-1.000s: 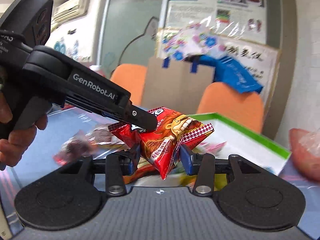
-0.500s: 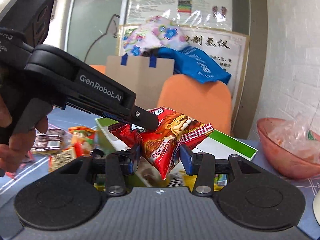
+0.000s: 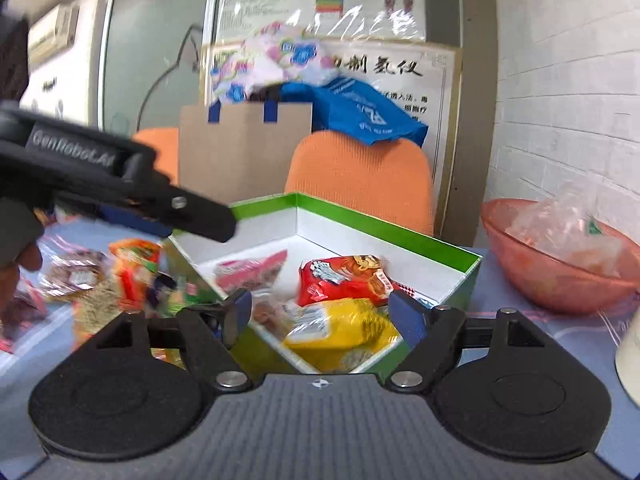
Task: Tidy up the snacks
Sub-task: 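Grasp the white packet with the left gripper, then carry the white packet into the green box and open the left gripper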
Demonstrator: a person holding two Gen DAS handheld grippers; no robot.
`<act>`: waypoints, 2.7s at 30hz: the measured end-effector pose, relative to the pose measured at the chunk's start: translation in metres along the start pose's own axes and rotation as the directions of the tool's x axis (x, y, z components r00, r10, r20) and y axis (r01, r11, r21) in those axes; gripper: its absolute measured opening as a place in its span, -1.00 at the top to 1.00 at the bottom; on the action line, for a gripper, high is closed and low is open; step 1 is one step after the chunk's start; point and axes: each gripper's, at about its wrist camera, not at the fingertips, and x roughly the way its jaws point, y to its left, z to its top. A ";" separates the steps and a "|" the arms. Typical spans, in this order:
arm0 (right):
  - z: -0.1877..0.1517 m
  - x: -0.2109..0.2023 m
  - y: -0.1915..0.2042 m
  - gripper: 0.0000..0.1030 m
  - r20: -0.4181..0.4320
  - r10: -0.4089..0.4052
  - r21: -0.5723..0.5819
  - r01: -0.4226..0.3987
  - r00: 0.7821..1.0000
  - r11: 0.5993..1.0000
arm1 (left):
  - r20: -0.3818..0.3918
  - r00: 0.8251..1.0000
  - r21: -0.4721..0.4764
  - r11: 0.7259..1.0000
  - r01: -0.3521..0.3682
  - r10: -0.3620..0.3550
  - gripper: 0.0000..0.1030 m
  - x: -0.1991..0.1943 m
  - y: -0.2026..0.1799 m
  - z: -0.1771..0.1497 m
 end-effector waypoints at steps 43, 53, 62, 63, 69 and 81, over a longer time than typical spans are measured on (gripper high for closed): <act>-0.040 -0.023 0.139 -1.00 -0.224 0.304 -0.116 -0.335 0.926 0.935 | -0.051 0.997 -0.119 0.991 -0.058 0.053 -1.00 -0.095 0.079 -0.082; -0.042 -0.015 0.133 -1.00 -0.226 0.321 -0.036 -0.337 0.920 0.941 | -0.126 0.992 -0.108 0.993 -0.040 0.026 -1.00 -0.081 0.086 -0.077; -0.039 -0.006 0.131 -1.00 -0.228 0.345 -0.012 -0.357 0.911 0.934 | -0.166 0.986 -0.243 0.970 -0.012 -0.029 -1.00 -0.066 0.107 -0.091; -0.039 -0.004 0.129 -1.00 -0.231 0.348 -0.007 -0.359 0.909 0.933 | -0.162 0.986 -0.245 0.970 -0.004 -0.037 -1.00 -0.066 0.107 -0.090; -0.040 0.014 0.128 -0.52 -0.262 0.364 0.039 -0.368 0.894 0.929 | -0.162 0.985 -0.245 0.969 0.013 -0.054 -0.80 -0.065 0.104 -0.096; -0.005 -0.014 0.109 -0.25 -0.127 0.283 -0.030 -0.289 0.951 0.957 | -0.038 0.996 -0.117 0.990 0.082 -0.087 -0.48 -0.076 0.058 -0.050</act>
